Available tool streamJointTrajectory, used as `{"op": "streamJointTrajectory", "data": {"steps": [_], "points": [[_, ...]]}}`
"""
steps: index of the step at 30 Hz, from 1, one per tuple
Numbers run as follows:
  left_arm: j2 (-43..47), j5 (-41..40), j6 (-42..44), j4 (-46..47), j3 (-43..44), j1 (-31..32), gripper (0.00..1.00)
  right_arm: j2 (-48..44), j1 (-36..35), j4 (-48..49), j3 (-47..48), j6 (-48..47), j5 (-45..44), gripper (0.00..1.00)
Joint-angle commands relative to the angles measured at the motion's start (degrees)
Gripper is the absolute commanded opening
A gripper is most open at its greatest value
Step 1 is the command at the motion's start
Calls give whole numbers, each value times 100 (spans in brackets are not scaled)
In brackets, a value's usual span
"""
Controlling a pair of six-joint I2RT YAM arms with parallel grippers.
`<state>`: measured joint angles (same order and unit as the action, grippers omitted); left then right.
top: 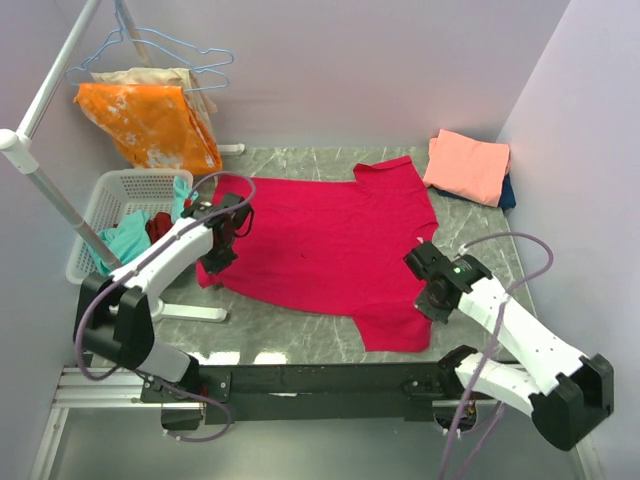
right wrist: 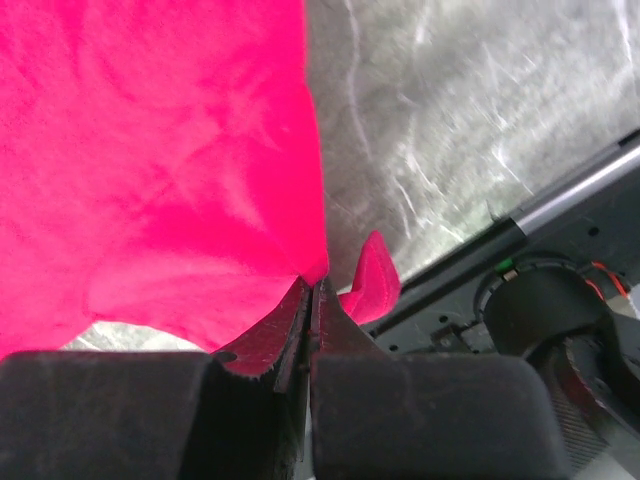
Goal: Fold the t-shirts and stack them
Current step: Fold the tshirt
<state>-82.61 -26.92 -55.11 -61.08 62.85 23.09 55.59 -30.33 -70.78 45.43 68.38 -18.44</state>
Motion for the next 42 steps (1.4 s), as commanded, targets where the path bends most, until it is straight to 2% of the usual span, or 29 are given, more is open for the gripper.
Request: {"op": "streamJointTrajectory", "data": {"steps": [1,4,12,22,31,39,40,42], "points": [[-579,-331,-35,96,613,20,1,399,193,504,466,-237,-388,0],[-913,-411,44,131,1009,-15,1,584,334,688,729,-439,-476,0],[-1521,-455,369,342,1642,-480,1,979,1362,1312,1082,-1362,-433,0],[-2593,-350,730,632,2433,-806,1,2313,2030,2305,1679,-1986,-152,0],[-3349,-332,897,667,3083,-885,1,3492,2119,2596,2479,-2258,68,0],[-3876,-358,1090,606,3628,-920,1,4020,2197,2622,2875,-2320,95,0],[-3903,-341,1099,606,3716,-929,1,4099,2198,2622,2901,-2312,86,0],[-3930,-314,1108,667,3752,-947,14,4179,2233,2614,2997,-2303,69,0]]}}
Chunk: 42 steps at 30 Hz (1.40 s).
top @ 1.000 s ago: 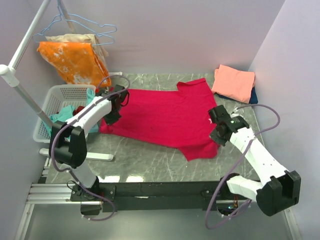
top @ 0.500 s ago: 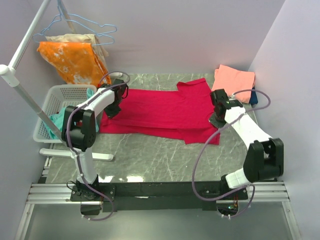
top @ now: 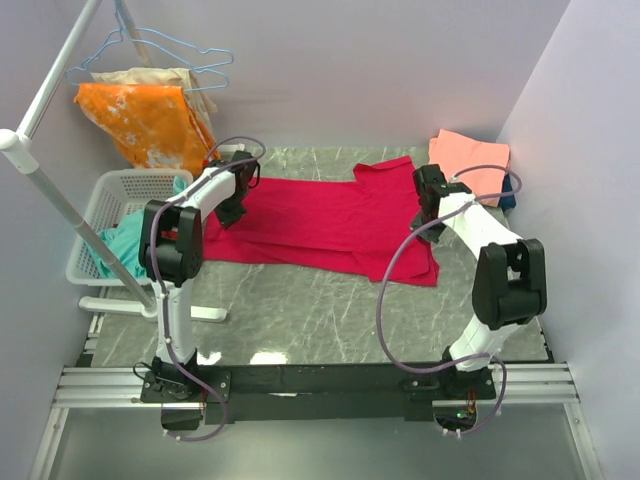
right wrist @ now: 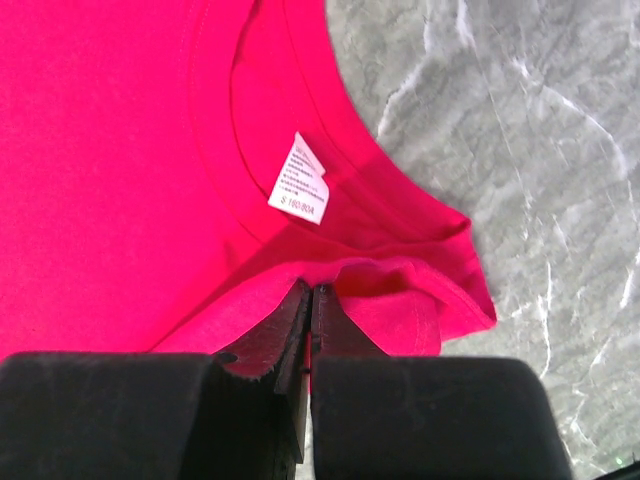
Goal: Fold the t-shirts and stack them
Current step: Fold the tshirt
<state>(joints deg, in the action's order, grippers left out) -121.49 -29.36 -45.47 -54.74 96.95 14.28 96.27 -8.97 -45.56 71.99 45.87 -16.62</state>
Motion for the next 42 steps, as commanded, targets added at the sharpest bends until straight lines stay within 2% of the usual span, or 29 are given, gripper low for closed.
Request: {"op": "streamJointTrajectory", "data": {"steps": [1,2,3,5,7,10,12,16,19,21,24,30,42], "points": [[-41,-35,188,103,325,-66,19,181,115,100,386,-34,-96,3],[-6,9,214,234,307,-66,32,208,141,161,421,-25,-87,9],[55,27,240,331,290,-66,43,225,159,214,465,-8,-69,23],[125,-7,258,481,246,-75,60,217,194,441,509,-16,-52,38],[292,-52,249,561,194,-75,62,147,194,687,580,-51,-130,40],[556,-95,241,675,27,-75,71,24,186,681,650,-148,-217,40],[731,-52,267,754,-157,-75,73,-116,185,706,537,-279,-245,40],[934,124,320,719,-474,-75,74,-187,177,138,290,-325,-201,40],[1145,282,363,789,-852,-75,74,-406,185,21,-262,-158,-114,42],[1303,343,381,824,-1124,-75,75,-704,185,100,-746,-70,27,50],[1426,528,408,851,-1431,-66,75,-873,194,135,-1098,62,115,53],[1453,660,399,904,-1880,-75,75,-821,185,223,-1283,142,212,53],[1453,415,293,693,-2276,-75,76,-214,185,425,-1337,98,686,51]]}}
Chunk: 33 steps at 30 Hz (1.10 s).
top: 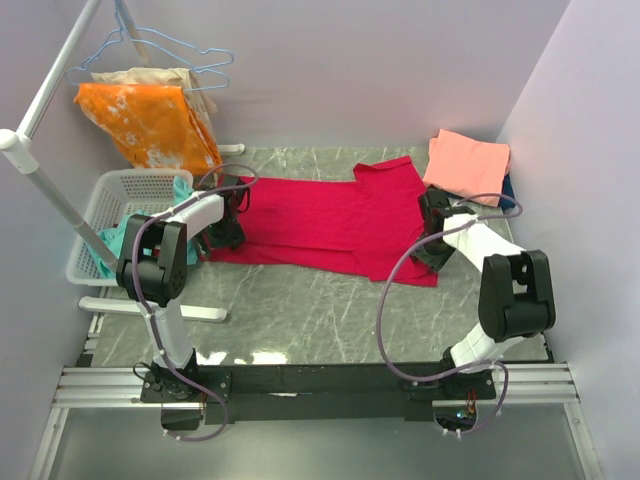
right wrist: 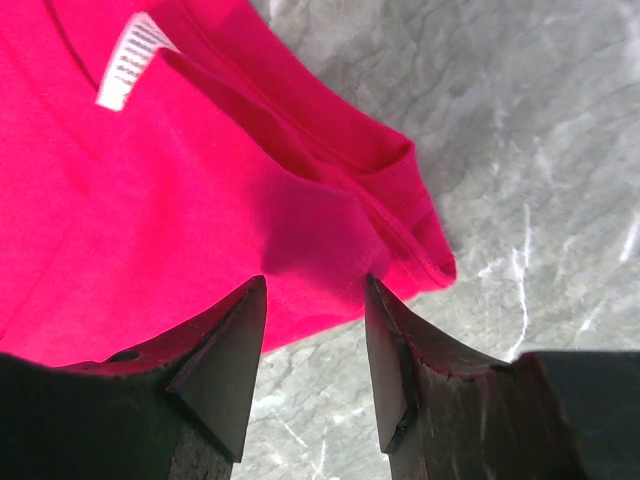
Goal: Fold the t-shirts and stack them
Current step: Fold the tshirt
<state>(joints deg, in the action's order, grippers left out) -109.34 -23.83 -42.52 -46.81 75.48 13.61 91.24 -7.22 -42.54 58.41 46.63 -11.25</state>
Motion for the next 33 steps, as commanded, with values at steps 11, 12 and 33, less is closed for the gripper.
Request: {"op": "streamJointTrajectory", "data": {"steps": [11,12,33], "points": [[71,-824,-19,-557,-543,-7,76,1536,72,-605,1049,-110,-369,44],[79,-885,-28,-592,-561,-7,76,1615,98,-719,1136,-119,-526,43],[519,-623,420,-285,-236,423,76,1494,696,-941,1278,-348,-1363,34]]}}
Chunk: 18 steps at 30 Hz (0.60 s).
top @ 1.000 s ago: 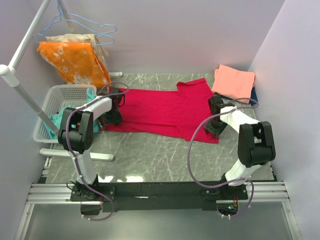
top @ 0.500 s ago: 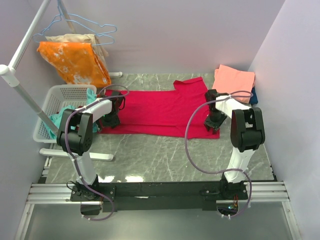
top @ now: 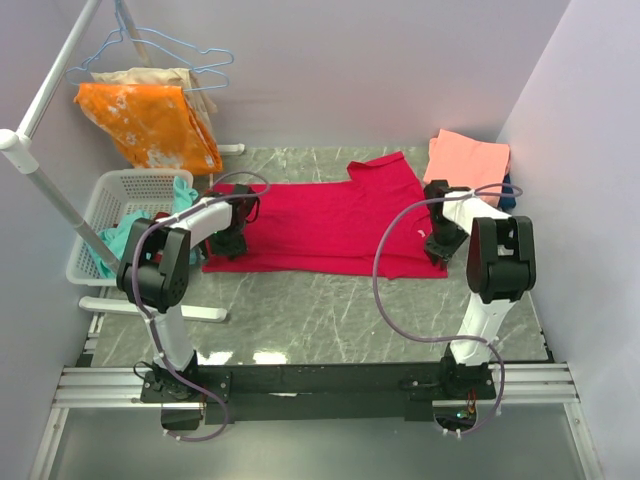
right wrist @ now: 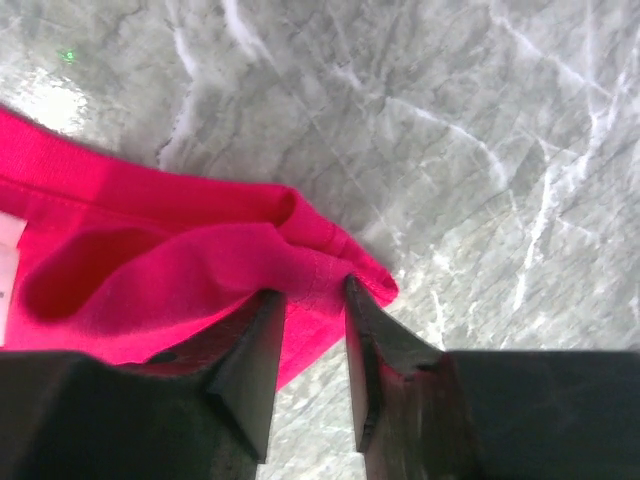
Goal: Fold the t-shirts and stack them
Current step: Fold the tshirt
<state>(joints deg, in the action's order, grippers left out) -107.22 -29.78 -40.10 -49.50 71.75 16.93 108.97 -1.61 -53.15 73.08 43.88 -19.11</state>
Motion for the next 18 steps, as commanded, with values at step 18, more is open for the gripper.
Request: {"op": "streamJointTrajectory", "data": {"steps": [18], "points": [[325,-335,-16,-368,797,83,76,-1070,134,182,206,-257,65,0]]}}
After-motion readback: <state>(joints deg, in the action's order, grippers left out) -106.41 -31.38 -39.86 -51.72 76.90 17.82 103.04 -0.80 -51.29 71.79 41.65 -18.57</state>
